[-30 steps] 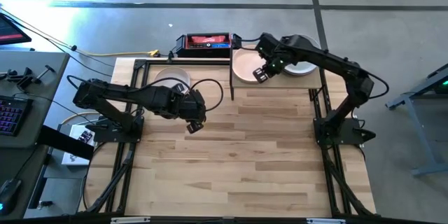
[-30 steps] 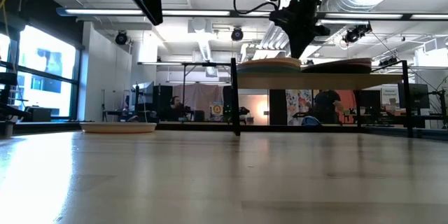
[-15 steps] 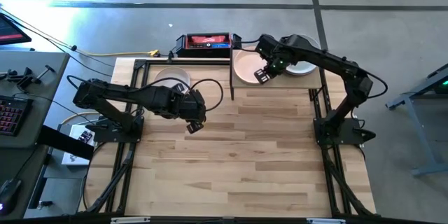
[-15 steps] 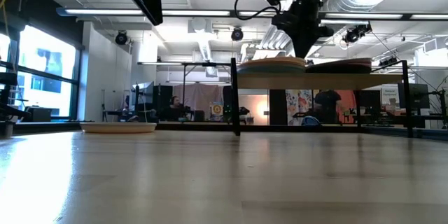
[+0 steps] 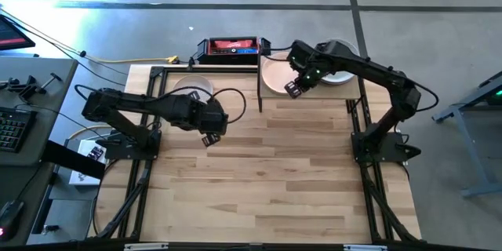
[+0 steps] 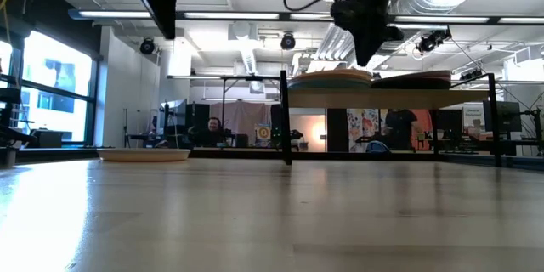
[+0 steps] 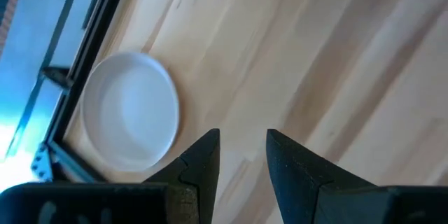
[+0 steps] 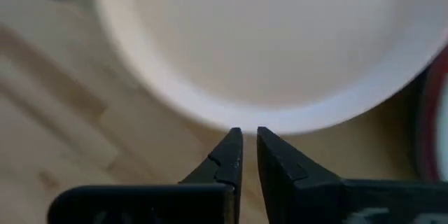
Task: Place and stack plates onto a shelf
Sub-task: Stack the gray plate on top of the light brown plate on the shelf
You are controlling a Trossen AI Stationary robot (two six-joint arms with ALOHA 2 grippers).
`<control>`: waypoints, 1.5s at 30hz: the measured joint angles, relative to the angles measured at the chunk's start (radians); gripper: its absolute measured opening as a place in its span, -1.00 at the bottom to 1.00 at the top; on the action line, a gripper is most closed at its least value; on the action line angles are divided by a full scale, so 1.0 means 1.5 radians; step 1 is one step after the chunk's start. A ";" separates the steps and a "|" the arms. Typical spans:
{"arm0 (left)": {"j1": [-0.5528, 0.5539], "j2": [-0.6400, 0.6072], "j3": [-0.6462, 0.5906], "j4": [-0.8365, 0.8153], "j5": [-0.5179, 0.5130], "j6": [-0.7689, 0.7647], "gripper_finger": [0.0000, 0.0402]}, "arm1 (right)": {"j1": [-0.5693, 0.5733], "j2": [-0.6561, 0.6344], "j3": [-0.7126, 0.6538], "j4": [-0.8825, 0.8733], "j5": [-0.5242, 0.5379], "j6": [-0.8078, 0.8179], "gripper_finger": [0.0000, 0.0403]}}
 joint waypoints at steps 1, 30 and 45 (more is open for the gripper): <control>0.007 0.000 -0.009 -0.003 0.000 -0.001 -0.47 | 0.009 -0.004 0.000 0.000 -0.011 0.000 -0.88; 0.298 0.001 -0.299 0.225 0.110 0.178 -0.47 | 0.248 -0.020 0.000 -0.098 -0.083 0.015 -0.88; 0.379 0.076 -0.362 0.319 0.134 0.229 -0.47 | 0.257 -0.020 0.000 -0.093 -0.078 0.042 -0.88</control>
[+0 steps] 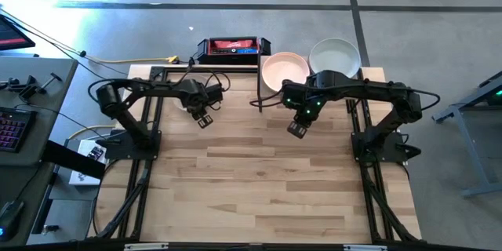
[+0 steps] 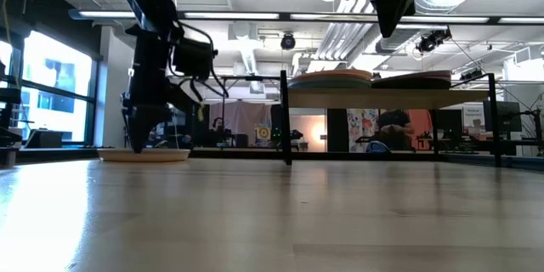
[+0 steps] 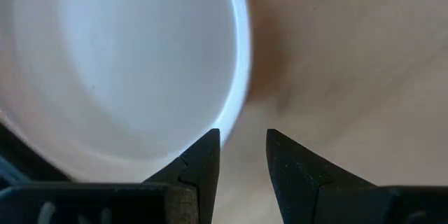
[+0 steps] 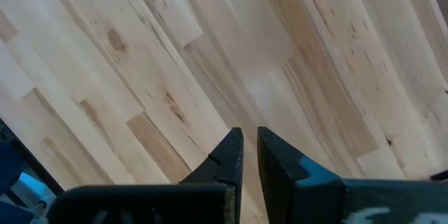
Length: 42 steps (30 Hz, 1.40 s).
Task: Place and stack plates onto a shelf
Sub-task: Stack the gray plate on top of the light brown plate on the shelf
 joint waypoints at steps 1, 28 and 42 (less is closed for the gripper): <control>0.005 0.010 0.000 0.008 0.001 0.004 -0.47 | 0.000 0.000 0.000 0.000 0.001 0.000 -0.88; -0.055 0.000 -0.001 -0.027 0.002 0.044 -0.98 | -0.006 0.000 0.000 0.077 0.017 -0.002 -0.88; -0.236 -0.151 -0.001 -0.073 0.002 0.101 -0.99 | -0.006 0.000 0.000 0.110 0.048 -0.027 -0.83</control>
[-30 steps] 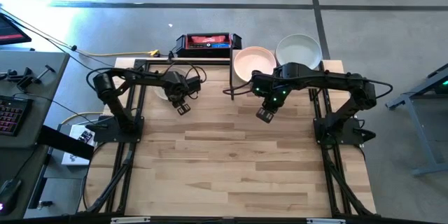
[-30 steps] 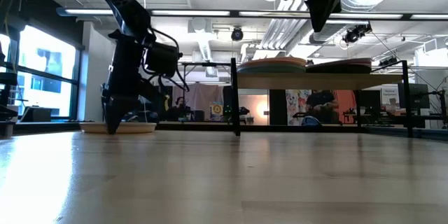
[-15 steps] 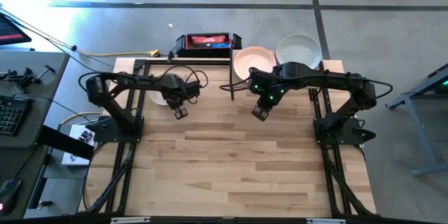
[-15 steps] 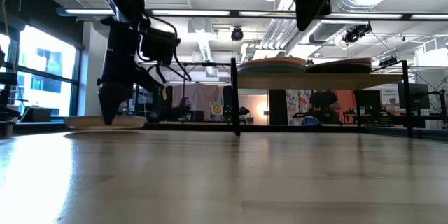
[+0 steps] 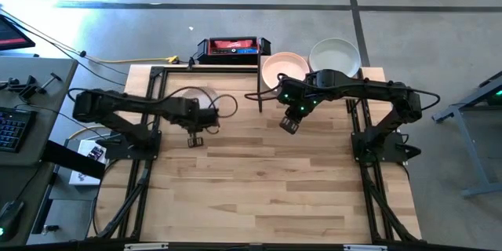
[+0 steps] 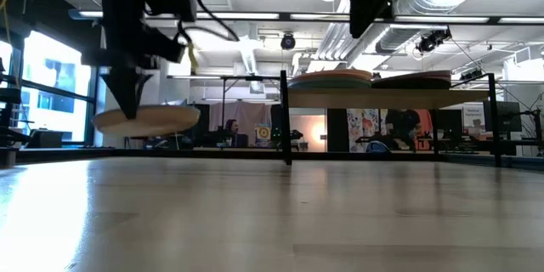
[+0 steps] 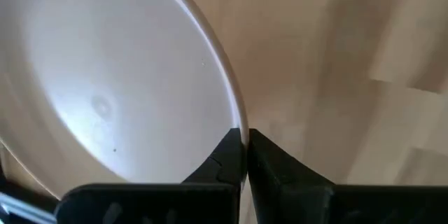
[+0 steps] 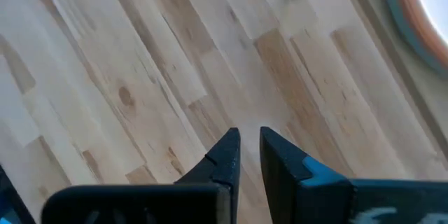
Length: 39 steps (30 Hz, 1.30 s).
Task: Place and stack plates onto a shelf
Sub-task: Stack the gray plate on top of the light brown plate on the shelf
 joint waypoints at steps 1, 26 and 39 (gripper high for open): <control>-0.017 -0.009 0.000 0.000 0.000 0.008 -0.99 | 0.000 0.000 0.000 0.007 -0.001 -0.008 -0.81; -0.242 0.007 0.146 0.026 -0.180 0.415 -0.99 | -0.018 0.000 0.000 0.252 0.040 0.143 -0.28; -0.239 0.007 0.161 0.068 -0.231 0.580 -0.99 | -0.022 0.000 0.000 0.270 0.059 0.173 -0.28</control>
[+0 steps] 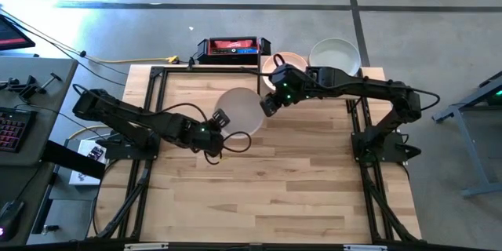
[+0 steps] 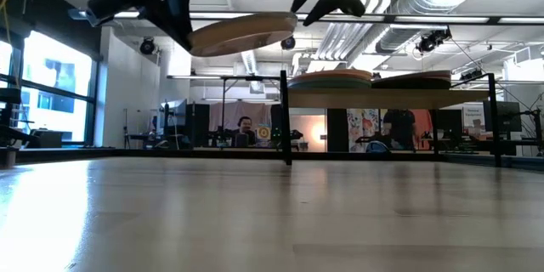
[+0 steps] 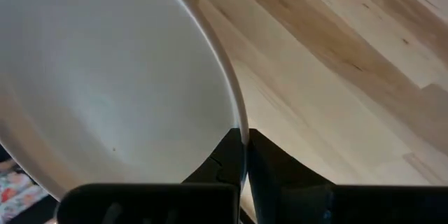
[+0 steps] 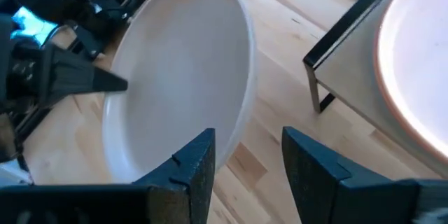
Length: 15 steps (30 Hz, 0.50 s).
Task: Place and stack plates onto a shelf
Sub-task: Stack the gray plate on top of the light brown plate on the shelf
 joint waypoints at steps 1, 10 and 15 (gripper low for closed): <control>0.000 0.000 0.000 0.004 -0.001 0.009 -0.99 | 0.000 0.002 0.000 0.000 0.005 0.005 -0.28; 0.017 0.000 0.000 0.026 -0.001 0.054 -0.99 | 0.000 0.016 0.000 -0.003 0.000 0.005 -0.28; 0.018 0.000 0.000 0.028 -0.020 0.055 -0.99 | 0.000 0.026 0.000 -0.014 -0.006 0.005 -0.30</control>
